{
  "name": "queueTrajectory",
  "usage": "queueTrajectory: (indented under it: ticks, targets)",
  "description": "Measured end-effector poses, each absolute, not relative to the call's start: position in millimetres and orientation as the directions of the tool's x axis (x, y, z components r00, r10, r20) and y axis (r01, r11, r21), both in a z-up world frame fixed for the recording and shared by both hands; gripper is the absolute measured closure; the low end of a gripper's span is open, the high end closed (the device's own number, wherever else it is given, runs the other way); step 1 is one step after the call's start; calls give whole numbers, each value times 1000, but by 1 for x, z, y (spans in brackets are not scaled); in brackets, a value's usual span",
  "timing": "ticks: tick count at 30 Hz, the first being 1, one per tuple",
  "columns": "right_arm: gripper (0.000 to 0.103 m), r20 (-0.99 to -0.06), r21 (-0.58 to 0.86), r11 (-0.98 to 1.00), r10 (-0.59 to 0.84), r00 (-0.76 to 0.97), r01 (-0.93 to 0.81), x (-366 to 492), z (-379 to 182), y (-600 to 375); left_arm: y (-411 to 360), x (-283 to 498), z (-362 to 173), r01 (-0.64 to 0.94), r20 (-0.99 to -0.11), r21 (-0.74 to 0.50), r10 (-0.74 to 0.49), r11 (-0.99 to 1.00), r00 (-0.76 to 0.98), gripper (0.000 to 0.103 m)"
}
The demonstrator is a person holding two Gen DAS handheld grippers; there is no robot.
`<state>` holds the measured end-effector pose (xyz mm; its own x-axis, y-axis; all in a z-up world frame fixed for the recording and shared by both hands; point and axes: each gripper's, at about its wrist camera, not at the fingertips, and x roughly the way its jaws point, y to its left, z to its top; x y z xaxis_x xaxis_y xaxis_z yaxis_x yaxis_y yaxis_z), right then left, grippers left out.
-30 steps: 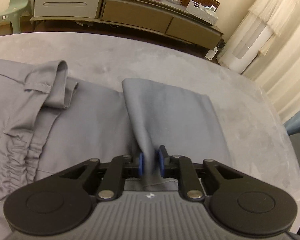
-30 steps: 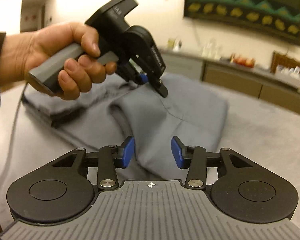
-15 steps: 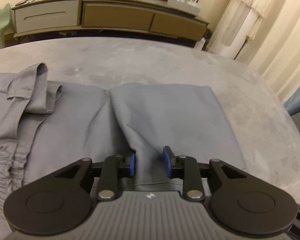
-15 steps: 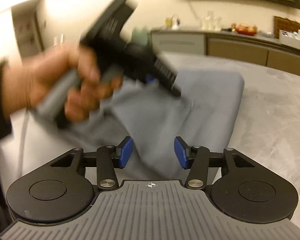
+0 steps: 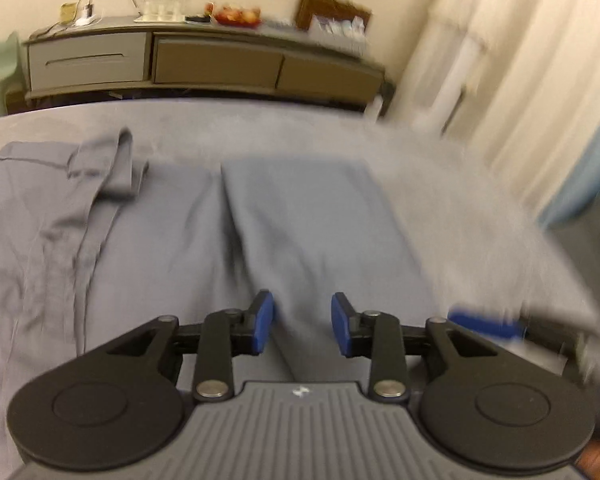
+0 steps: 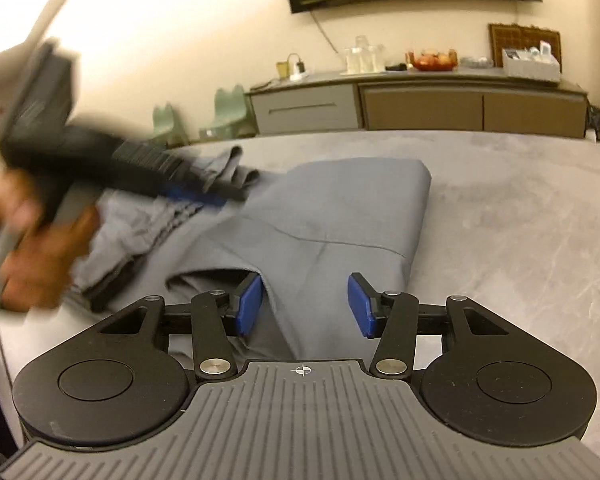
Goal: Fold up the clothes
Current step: 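Lay the trouser edge down and open both grippers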
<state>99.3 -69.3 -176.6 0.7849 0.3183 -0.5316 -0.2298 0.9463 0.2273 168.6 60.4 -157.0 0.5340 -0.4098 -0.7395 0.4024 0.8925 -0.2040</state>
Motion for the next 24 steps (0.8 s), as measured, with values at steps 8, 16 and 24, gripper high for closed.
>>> queueTrajectory:
  ticks: [8,16,24]
  targets:
    - [50,-626,150,938,335,704,-313,91,-200,-52,59,146,-186,391,-804,-72,-285,918,522,69]
    - [52,-613,149,965,261,745,-216,95,-192,-69,57,153,-170,385,-777,-149,-349,911,524,66]
    - [57,-600,163,972,232,765,-167,105,-193,-82,44,140,-180,407,-786,56,-211,912,581,64]
